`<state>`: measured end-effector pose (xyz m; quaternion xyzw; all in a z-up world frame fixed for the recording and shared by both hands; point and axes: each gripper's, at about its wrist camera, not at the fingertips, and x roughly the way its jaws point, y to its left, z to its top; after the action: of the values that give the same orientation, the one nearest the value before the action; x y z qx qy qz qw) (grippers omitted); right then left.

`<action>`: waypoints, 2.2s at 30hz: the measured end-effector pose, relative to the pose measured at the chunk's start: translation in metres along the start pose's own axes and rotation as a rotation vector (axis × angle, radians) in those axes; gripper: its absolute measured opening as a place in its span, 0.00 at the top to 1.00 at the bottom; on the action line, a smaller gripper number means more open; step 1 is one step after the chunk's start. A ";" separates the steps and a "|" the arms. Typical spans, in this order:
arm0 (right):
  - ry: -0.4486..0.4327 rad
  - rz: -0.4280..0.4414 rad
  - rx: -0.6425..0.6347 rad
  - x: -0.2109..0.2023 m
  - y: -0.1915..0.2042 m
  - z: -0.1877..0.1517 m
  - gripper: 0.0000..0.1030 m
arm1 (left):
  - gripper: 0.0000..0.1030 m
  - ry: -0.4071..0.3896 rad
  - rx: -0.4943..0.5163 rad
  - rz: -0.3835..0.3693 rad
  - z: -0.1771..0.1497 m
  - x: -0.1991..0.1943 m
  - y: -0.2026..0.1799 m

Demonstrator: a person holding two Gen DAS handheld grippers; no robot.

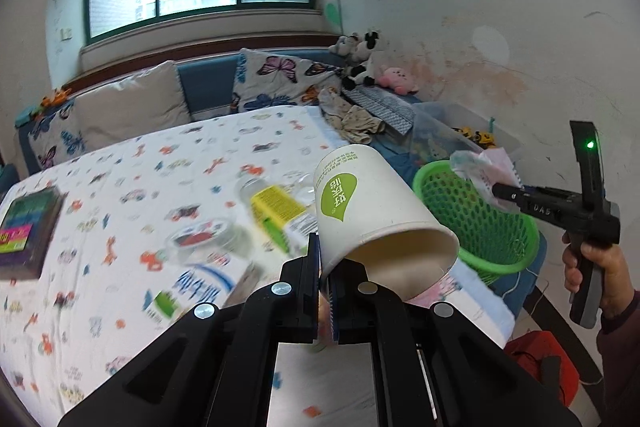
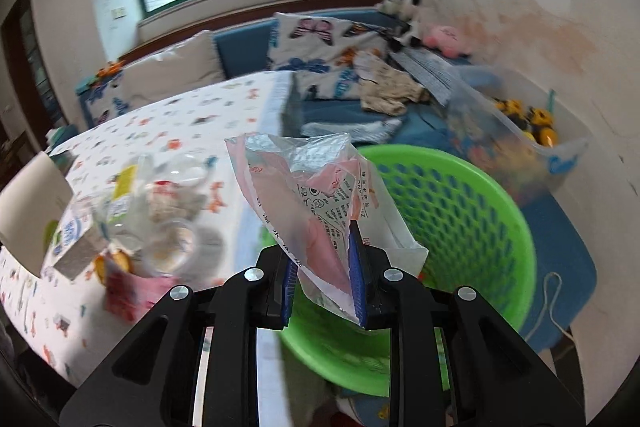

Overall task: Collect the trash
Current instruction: 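Drop the plastic bag and the paper cup into the green basket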

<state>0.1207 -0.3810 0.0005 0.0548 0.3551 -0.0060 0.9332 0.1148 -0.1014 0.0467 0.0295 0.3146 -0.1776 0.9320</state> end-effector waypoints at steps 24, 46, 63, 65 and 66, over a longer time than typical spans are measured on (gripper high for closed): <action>0.035 -0.125 0.213 0.024 -0.101 -0.035 0.41 | 0.96 0.049 0.154 -0.098 0.044 0.070 -0.105; -0.137 -0.178 0.270 -0.080 -0.129 -0.065 0.31 | 0.94 0.223 0.276 -0.283 0.046 0.173 -0.228; -0.123 -0.153 0.272 -0.082 -0.119 -0.077 0.31 | 0.60 0.172 0.198 -0.355 0.040 0.144 -0.200; -0.124 -0.144 0.266 -0.081 -0.114 -0.074 0.31 | 0.60 0.165 0.179 -0.338 0.040 0.138 -0.188; -0.126 -0.141 0.262 -0.082 -0.112 -0.074 0.31 | 0.60 0.157 0.166 -0.333 0.039 0.133 -0.180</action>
<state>0.0051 -0.4871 -0.0113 0.1503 0.2951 -0.1214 0.9357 0.1724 -0.3179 0.0089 0.0673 0.3711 -0.3517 0.8568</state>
